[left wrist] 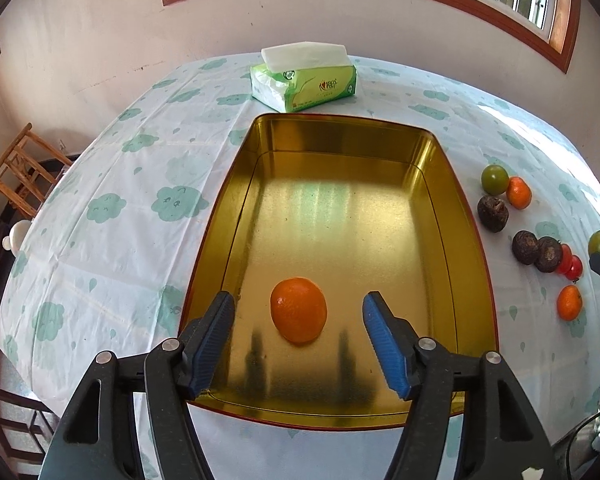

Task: Organize fruits
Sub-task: 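Carry the green tomato into the tray beside the orange, open the right tool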

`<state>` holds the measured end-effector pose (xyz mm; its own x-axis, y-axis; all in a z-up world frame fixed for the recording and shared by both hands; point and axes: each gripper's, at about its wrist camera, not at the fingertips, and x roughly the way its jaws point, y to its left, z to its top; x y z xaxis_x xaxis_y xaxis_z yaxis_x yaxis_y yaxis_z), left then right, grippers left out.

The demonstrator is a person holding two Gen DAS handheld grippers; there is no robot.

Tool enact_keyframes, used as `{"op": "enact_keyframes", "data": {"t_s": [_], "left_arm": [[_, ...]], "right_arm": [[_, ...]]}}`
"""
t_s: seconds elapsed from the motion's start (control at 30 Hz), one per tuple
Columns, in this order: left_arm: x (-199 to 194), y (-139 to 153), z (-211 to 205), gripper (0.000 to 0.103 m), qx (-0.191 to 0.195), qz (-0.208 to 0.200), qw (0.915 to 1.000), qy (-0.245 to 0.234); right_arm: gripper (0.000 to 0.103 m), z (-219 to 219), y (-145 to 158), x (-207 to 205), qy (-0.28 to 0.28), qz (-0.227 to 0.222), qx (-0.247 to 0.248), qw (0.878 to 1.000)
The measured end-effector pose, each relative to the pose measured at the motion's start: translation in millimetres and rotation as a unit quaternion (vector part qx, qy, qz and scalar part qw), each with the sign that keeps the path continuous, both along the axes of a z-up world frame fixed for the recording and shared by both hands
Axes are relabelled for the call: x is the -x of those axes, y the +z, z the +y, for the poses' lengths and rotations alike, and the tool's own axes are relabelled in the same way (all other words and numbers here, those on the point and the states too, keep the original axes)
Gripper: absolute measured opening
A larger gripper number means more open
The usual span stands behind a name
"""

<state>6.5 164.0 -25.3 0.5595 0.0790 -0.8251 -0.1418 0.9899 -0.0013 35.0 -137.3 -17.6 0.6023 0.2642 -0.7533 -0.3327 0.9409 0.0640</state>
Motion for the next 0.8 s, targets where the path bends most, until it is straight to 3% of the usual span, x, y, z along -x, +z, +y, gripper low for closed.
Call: {"op": "enact_keyframes", "data": {"t_s": [0.3,0.53,0.8], "left_arm": [[20.9,19.9,34.5,0.072,0.007,-0.038,0.9977,0.055],[40.4,14.5,65.8,0.074,0.005,-0.03,0.9933,0.111],[55.2,6.8,82.5,0.075,0.001,-0.018,0.9895,0.144]], "right_arm": [[0.037,90.3,15.0,-4.3,0.108,-0.004,-0.033,0.994],[0.037,156.1,17.3,-3.4,0.175,-0.005,-0.034,0.984],[0.037,210.5,0.2,-5.5,0.219,0.013,-0.012,0.975]]}}
